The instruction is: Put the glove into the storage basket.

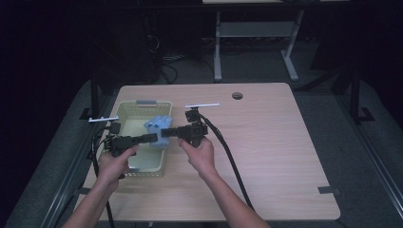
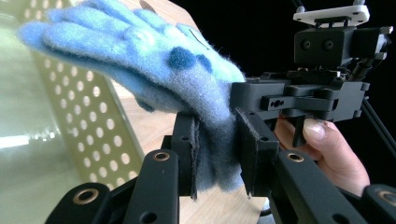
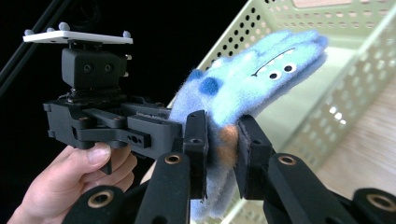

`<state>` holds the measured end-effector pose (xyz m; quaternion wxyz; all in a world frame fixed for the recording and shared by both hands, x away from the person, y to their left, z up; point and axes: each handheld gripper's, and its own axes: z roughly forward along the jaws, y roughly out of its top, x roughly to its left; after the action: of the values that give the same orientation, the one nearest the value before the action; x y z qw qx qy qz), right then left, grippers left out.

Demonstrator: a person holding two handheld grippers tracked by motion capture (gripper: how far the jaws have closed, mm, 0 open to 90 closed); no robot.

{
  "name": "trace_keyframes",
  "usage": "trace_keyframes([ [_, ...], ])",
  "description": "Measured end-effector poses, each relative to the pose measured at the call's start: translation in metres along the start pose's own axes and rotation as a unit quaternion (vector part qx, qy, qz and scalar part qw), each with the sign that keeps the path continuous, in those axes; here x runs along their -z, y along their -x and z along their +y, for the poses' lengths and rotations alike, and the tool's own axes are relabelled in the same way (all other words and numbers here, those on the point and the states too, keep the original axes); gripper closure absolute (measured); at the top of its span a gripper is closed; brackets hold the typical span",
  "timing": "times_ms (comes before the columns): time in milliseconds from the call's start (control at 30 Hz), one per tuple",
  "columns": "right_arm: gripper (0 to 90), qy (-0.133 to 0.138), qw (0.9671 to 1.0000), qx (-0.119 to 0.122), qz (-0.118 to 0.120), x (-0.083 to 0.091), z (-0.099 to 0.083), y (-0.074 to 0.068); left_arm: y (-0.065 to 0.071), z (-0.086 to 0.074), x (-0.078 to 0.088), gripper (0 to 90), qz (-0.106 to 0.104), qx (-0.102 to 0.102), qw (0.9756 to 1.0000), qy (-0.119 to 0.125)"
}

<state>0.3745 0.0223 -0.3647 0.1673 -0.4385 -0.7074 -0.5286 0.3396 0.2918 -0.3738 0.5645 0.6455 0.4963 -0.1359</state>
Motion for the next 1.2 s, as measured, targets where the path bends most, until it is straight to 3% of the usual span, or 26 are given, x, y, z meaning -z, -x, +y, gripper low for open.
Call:
trace_keyframes([
  [400,76.3,0.000,1.0000,-0.003,0.008,-0.023,0.003,-0.006,-0.017,0.002,0.018,69.9,-0.008,0.019,0.9998,0.007],
  [1200,74.8,-0.023,0.9992,-0.030,0.016,-0.076,-0.001,0.000,-0.052,0.005,0.046,72.3,0.020,0.038,0.9988,-0.021],
])
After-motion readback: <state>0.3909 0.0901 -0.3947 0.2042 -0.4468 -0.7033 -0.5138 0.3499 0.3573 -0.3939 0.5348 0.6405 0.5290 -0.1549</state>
